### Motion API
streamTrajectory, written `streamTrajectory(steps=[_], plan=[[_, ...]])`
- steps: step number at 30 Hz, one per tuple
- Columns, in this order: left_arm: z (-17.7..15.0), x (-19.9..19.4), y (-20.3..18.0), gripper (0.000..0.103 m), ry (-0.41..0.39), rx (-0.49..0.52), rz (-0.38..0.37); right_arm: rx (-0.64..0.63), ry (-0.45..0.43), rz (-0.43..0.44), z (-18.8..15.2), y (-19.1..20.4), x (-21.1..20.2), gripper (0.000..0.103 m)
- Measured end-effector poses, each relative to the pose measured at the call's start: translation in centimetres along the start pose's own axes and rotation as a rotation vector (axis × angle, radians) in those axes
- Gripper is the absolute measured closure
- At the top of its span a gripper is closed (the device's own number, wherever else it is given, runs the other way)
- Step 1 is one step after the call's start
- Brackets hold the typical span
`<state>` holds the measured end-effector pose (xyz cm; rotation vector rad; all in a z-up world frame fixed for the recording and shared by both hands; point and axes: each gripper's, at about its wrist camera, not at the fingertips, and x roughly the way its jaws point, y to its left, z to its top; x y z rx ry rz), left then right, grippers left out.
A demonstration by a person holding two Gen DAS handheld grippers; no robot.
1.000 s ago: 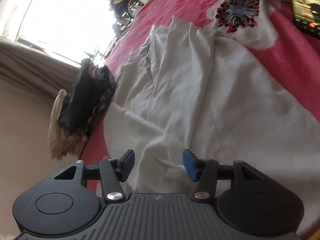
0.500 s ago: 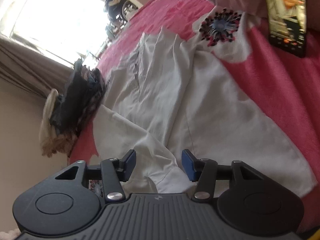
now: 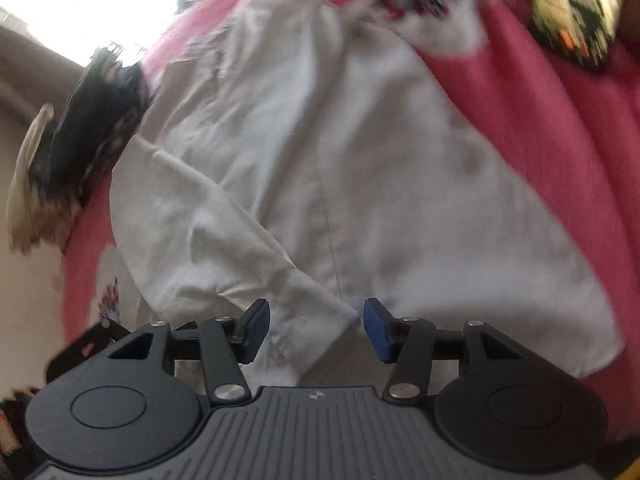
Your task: Fold clothes
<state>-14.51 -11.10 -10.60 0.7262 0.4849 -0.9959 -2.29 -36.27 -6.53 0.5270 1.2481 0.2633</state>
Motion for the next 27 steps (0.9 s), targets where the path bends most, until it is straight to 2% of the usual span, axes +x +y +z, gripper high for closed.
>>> streamTrajectory(steps=[7, 11, 15, 18, 21, 22, 23, 27], plan=[[0.0, 0.1, 0.1, 0.039, -0.004, -0.017, 0.011, 0.098, 0.008, 0.082, -0.1, -0.9, -0.2, 0.049], [0.0, 0.0, 0.0, 0.039, -0.004, -0.015, 0.016, 0.129, 0.020, 0.097, -0.3, -1.2, 0.3, 0.053], [0.0, 0.1, 0.0, 0.039, -0.004, -0.017, 0.022, 0.107, 0.021, 0.095, -0.6, -0.7, 0.7, 0.056], [0.1, 0.1, 0.0, 0.039, -0.005, -0.016, 0.026, 0.061, 0.015, 0.070, -0.9, 0.0, 1.1, 0.066], [0.1, 0.1, 0.0, 0.039, -0.007, -0.018, 0.030, 0.002, -0.001, 0.050, -1.3, 1.0, 1.1, 0.081], [0.1, 0.0, 0.0, 0.039, -0.007, -0.022, 0.032, -0.012, -0.009, 0.048, -1.4, 1.3, 1.1, 0.091], [0.1, -0.1, 0.1, 0.039, -0.007, -0.026, 0.034, -0.025, -0.017, 0.047, -1.5, 1.6, 1.1, 0.096], [0.1, -0.7, 1.0, 0.038, 0.000, -0.107, 0.025, -0.034, -0.050, 0.041, -1.8, 2.0, 0.1, 0.098]])
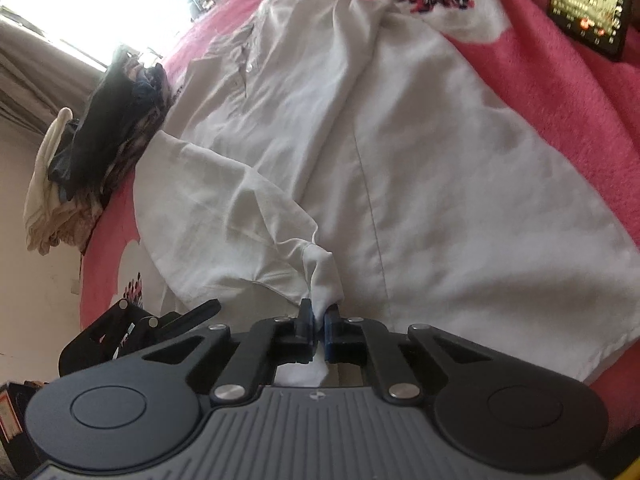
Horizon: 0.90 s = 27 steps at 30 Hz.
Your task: Fold clothes
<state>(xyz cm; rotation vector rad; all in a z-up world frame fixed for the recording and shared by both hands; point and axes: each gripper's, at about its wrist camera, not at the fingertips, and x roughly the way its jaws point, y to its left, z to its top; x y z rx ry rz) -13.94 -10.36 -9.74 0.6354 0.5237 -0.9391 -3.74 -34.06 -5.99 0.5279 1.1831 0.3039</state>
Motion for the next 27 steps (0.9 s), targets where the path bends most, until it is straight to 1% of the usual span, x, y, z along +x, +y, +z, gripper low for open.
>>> streamTrajectory(steps=[4, 7, 13, 18, 27], plan=[[-0.3, -1.1, 1.3, 0.038, 0.007, -0.105, -0.007, 0.003, -0.035, -0.006, 0.0, 0.1, -1.2, 0.098], [-0.9, -1.3, 2.1, 0.038, 0.030, -0.165, -0.012, 0.016, -0.051, -0.006, 0.3, -0.1, -2.2, 0.098], [-2.0, -1.0, 3.0, 0.038, 0.085, -0.235, -0.017, 0.025, -0.070, -0.039, 0.7, -1.0, -4.0, 0.098], [-2.3, -1.0, 3.5, 0.038, 0.095, -0.270, -0.023, 0.047, -0.073, -0.059, 0.7, -2.0, -5.0, 0.098], [-2.7, -1.0, 3.5, 0.038, 0.103, -0.271, -0.021, 0.077, -0.076, -0.080, 1.1, -3.1, -6.1, 0.098]])
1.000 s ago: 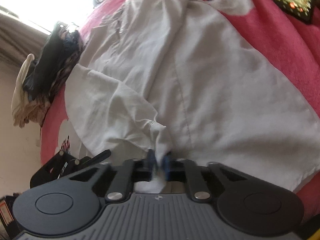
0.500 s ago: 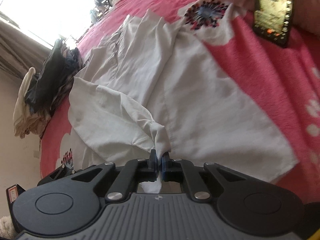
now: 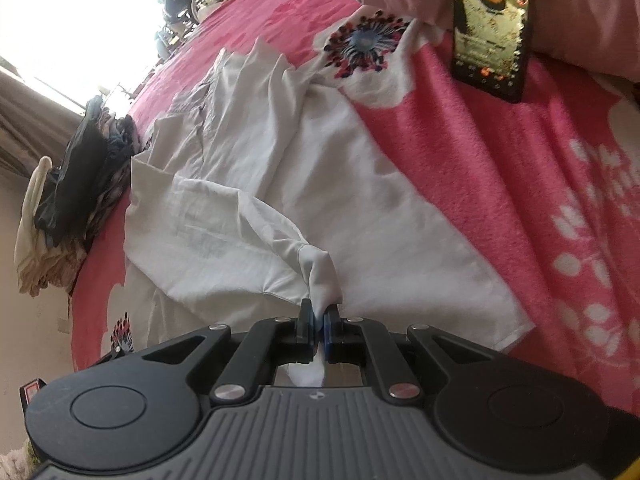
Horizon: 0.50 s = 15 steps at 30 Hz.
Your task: Fold clothes
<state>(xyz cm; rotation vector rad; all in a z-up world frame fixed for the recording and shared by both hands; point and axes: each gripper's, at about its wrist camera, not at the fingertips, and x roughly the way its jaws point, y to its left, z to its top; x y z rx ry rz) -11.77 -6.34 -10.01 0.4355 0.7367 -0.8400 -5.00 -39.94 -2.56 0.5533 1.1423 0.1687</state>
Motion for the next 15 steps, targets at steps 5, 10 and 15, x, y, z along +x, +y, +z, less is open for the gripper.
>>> streamTrajectory(steps=[5, 10, 15], plan=[[-0.1, 0.1, 0.1, 0.038, 0.004, -0.002, 0.000, 0.024, 0.014, -0.021, 0.1, -1.0, 0.6, 0.098], [-0.1, 0.1, 0.2, 0.037, 0.005, -0.005, -0.002, 0.055, 0.045, -0.081, -0.2, -2.5, 2.0, 0.097], [-0.1, 0.1, 0.3, 0.037, 0.008, -0.007, -0.002, 0.053, 0.051, -0.119, -0.5, -3.0, 2.6, 0.096]])
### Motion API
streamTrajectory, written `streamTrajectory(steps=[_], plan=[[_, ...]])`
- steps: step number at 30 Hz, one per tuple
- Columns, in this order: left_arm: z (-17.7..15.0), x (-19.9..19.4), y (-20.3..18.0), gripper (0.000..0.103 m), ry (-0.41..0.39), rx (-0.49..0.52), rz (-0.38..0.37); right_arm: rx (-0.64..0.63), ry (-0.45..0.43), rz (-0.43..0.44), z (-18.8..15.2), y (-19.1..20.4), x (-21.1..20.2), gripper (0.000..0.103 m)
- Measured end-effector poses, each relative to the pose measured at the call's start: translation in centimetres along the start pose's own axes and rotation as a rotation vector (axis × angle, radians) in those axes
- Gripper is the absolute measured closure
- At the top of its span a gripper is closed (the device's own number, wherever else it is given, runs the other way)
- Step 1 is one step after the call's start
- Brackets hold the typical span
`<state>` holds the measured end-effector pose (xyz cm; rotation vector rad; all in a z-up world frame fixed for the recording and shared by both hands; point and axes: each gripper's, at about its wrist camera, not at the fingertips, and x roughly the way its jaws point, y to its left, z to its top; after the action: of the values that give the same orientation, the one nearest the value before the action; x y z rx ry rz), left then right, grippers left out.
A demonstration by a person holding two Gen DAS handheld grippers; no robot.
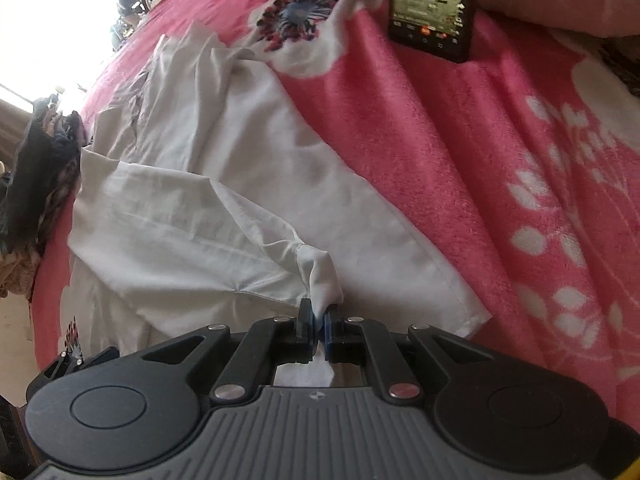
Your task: Fold clothes
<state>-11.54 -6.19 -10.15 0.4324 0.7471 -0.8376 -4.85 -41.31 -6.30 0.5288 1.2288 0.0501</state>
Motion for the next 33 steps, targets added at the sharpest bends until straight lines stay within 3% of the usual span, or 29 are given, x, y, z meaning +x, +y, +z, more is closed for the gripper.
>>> streamTrajectory(steps=[6, 8, 14, 18, 20, 24, 30, 33], plan=[[0.1, 0.1, 0.1, 0.036, 0.004, -0.002, 0.000, -0.072, -0.023, -0.101, -0.3, 1.1, -0.5, 0.078], [0.1, 0.1, 0.1, 0.036, 0.005, -0.003, 0.000, -0.108, -0.044, -0.146, -0.6, 1.5, -1.0, 0.068], [0.6, -0.9, 1.2, 0.036, 0.008, -0.080, -0.006, -0.211, -0.173, -0.227, -1.5, 3.3, -4.3, 0.067], [1.1, -2.6, 3.8, 0.036, -0.018, -0.220, -0.010, -0.284, -0.253, -0.175, -1.1, 5.7, -5.9, 0.067], [1.0, -3.3, 5.7, 0.036, -0.034, -0.283, 0.023, -0.328, -0.264, -0.141, -0.4, 7.4, -6.0, 0.067], [0.9, -3.9, 9.5, 0.036, -0.053, -0.340, 0.164, -0.413, -0.265, -0.058, 1.1, 11.2, -4.5, 0.067], [1.2, -1.7, 14.2, 0.036, -0.012, -0.215, 0.418, -0.481, -0.212, 0.099, 3.4, 17.8, -1.3, 0.067], [1.0, 0.2, 15.5, 0.036, 0.025, -0.129, 0.458, -0.537, -0.196, 0.183, 5.3, 22.2, 0.0, 0.067]])
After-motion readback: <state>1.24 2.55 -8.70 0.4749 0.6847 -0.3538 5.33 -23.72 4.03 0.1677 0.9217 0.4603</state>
